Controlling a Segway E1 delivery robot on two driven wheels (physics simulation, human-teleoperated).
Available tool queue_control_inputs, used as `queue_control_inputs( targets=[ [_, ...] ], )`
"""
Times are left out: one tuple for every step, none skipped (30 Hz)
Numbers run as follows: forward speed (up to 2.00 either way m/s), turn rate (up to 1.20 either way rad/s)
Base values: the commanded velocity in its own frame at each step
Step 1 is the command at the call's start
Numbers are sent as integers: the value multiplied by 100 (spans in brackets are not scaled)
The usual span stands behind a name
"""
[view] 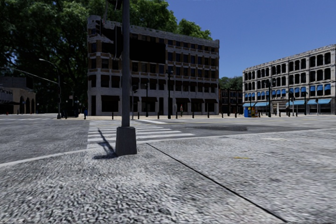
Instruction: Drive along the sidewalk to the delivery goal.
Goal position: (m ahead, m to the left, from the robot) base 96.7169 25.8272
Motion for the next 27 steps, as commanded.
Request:
queue_control_inputs(
  targets=[
    [200,-60],
    [200,-59],
    [200,-59],
    [200,-59],
    [200,-57],
    [200,-57],
    [200,-56],
    [200,-45],
    [200,0],
    [200,0],
    [200,0],
    [200,0],
    [200,0],
    [200,0],
    [200,0],
    [200,0],
    [200,0],
    [200,0],
    [200,0],
    [200,0],
    [200,0],
    [200,0],
    [200,0],
    [200,0],
    [200,0],
    [200,0],
    [200,1]
  ],
)
